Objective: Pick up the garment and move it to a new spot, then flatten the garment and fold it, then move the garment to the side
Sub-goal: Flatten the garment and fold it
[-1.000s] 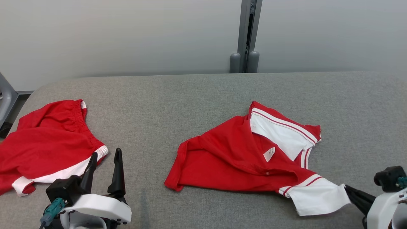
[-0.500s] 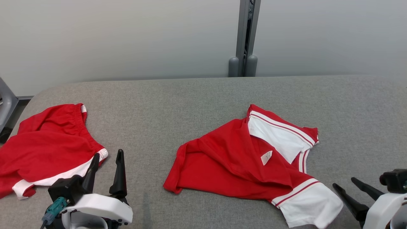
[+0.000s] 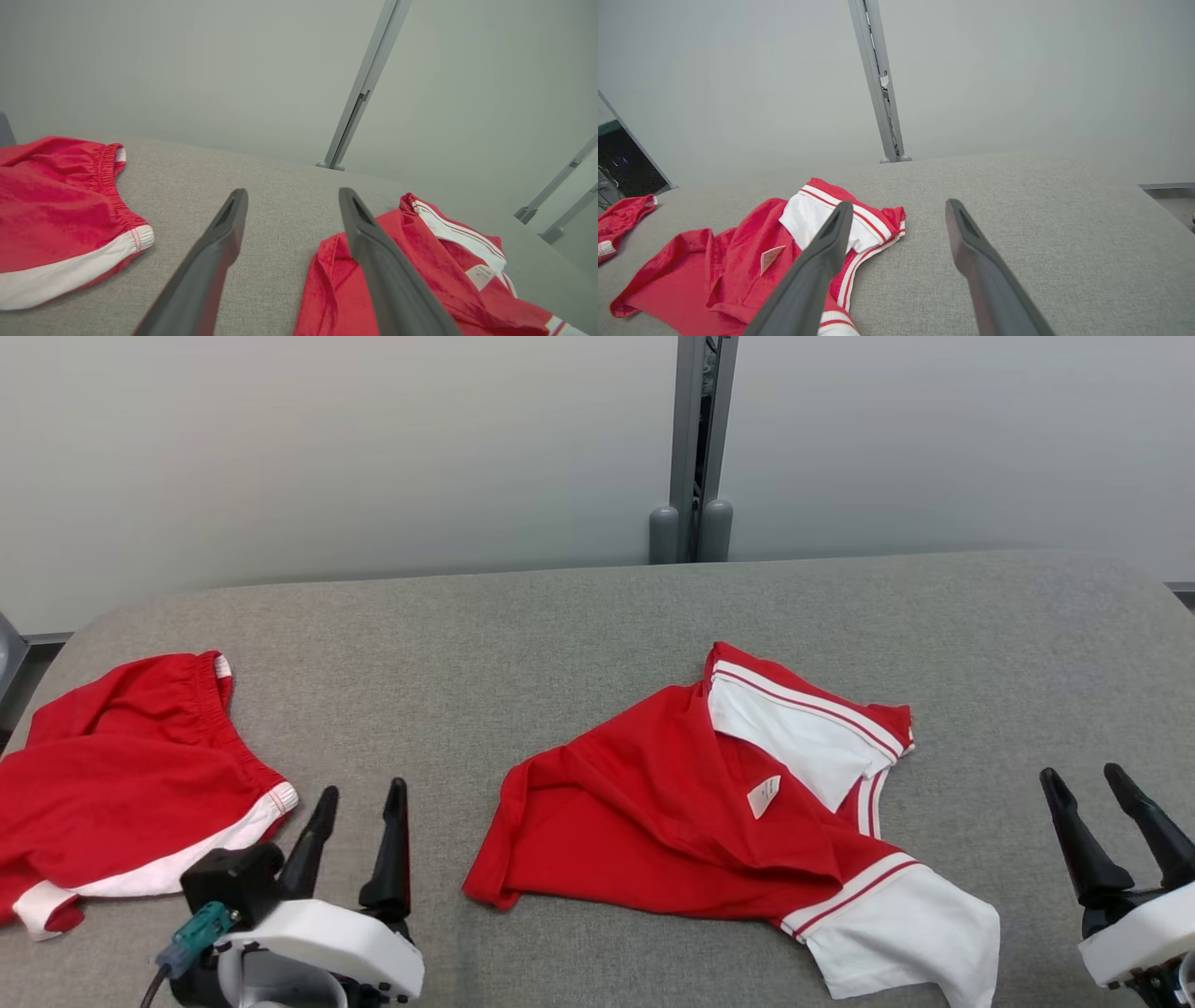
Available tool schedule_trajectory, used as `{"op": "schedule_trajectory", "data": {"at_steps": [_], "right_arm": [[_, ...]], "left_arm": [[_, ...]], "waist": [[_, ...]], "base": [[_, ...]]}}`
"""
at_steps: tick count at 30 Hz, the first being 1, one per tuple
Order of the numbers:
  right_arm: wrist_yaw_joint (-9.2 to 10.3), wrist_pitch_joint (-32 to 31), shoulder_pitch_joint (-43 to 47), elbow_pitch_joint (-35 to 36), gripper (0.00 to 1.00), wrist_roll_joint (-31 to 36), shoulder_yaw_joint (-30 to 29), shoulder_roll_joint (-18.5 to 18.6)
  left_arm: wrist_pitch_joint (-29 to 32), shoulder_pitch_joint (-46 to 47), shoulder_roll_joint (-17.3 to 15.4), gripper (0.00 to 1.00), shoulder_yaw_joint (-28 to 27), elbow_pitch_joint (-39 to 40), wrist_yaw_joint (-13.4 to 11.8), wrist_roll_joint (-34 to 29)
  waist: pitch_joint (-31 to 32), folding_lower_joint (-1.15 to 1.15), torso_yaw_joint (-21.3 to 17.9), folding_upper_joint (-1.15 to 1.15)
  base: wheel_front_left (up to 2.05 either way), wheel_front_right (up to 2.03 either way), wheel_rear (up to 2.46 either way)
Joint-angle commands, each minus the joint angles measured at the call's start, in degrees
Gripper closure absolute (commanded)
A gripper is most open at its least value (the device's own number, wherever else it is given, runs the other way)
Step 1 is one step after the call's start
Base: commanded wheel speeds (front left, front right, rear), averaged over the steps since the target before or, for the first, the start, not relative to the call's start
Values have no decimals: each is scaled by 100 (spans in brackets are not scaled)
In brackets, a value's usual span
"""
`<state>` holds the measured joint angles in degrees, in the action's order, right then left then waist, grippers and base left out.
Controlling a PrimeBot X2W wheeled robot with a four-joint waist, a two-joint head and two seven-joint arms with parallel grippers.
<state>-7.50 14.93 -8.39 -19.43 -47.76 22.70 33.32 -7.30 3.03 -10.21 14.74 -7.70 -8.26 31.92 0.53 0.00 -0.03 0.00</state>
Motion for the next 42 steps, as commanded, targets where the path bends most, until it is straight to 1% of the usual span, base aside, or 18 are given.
{"op": "schedule_trajectory", "data": {"at_steps": [1,3,5,9,12,14,18,22,24,27,30,33,39,42], "right_arm": [[1,32,150,116,0,241,-329,-187],[1,32,362,290,0,590,-760,-504],[1,33,508,468,0,913,-1069,-767],[1,-58,694,778,0,1402,-1513,-1152],[1,-219,773,1008,0,1639,-1724,-1344],[1,-303,798,1136,0,1771,-1850,-1440],[1,-422,777,1344,0,1922,-2028,-1602],[1,-474,669,1485,0,2017,-2129,-1742],[1,-481,656,1517,0,2052,-2133,-1794],[1,-484,595,1512,0,2071,-2116,-1839],[1,-471,535,1498,0,2090,-2097,-1877],[1,-447,459,1464,0,2106,-2076,-1903],[1,-420,394,1417,0,2118,-2023,-1937],[1,-395,346,1381,0,2108,-1999,-1957]], "left_arm": [[99,-2,27,0,50,31,49,64],[304,3,110,0,167,65,110,178],[548,17,225,0,311,104,193,324],[1260,60,486,0,662,62,408,880],[1820,134,617,0,951,2,484,1308],[2120,171,671,0,1122,-22,475,1661],[2454,416,708,0,1501,-141,410,1947],[2484,764,720,0,1788,-342,345,2066],[2450,884,722,0,1943,-425,310,2304],[2398,1149,717,0,2166,-624,226,2502],[2338,1329,720,0,2349,-820,192,2874],[2198,1654,720,0,2569,-1141,130,3183],[2027,2007,719,0,2840,-1478,96,3590],[1893,2199,718,0,2958,-1724,2,3810]], "waist": [[-12,0,-16,0],[-36,0,-35,0],[-62,0,-61,0],[-109,0,-133,0],[-144,0,-221,0],[-176,0,-281,0],[-297,0,-448,0],[-457,0,-645,0],[-523,0,-727,0],[-639,0,-850,0],[-725,0,-954,0],[-824,0,-1070,0],[-915,0,-1157,0],[-960,0,-1186,0]], "base": [[0,0,0],[0,0,0],[0,0,0],[0,0,0],[0,0,0],[0,0,0],[0,0,0],[0,0,0],[0,0,0],[0,0,0],[0,0,0],[0,0,0],[0,0,0],[0,0,0]]}}
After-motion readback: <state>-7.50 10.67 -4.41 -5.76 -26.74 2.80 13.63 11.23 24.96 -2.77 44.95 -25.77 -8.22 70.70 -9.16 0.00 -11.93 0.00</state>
